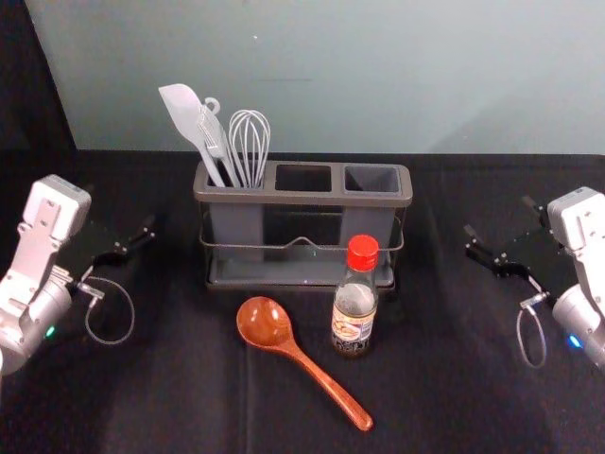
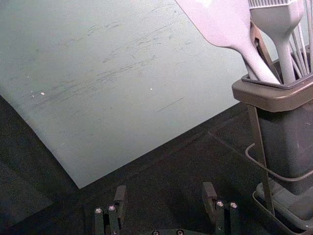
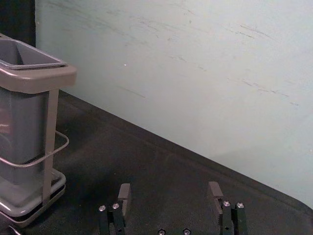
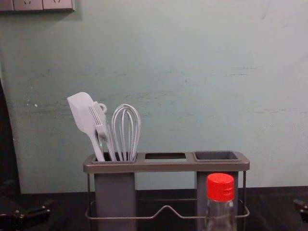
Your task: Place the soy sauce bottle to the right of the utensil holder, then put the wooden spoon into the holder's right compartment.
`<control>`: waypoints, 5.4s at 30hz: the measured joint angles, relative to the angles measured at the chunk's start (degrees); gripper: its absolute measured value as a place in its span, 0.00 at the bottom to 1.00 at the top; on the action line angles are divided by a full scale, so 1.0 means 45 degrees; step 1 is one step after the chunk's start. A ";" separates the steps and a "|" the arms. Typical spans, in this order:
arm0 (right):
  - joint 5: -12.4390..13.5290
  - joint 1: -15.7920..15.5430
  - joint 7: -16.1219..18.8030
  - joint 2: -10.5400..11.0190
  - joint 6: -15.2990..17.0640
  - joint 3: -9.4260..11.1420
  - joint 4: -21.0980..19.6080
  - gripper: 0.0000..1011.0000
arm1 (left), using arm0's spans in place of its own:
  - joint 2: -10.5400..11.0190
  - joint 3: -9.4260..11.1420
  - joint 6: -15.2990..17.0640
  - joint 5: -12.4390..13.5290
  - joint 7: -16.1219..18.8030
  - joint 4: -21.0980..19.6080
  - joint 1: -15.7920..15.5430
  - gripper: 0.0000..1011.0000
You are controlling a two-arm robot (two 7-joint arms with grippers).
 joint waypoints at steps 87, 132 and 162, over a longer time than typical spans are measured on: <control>0.2221 -0.4924 0.2384 0.0835 -0.0907 0.1534 -0.5593 0.99 | 0.0000 0.0000 0.0000 0.0000 0.0000 0.0000 0.0000 0.99; 0.0570 -0.2729 0.3743 -0.2368 -0.0008 0.0731 -0.3996 0.84 | 0.0000 0.0000 0.0000 0.0000 0.0000 0.0000 0.0000 0.99; 0.0415 -0.3570 0.4339 -0.2637 0.0260 0.2221 -0.5077 0.38 | 0.0000 0.0000 0.0000 0.0000 0.0000 0.0000 -0.0001 0.99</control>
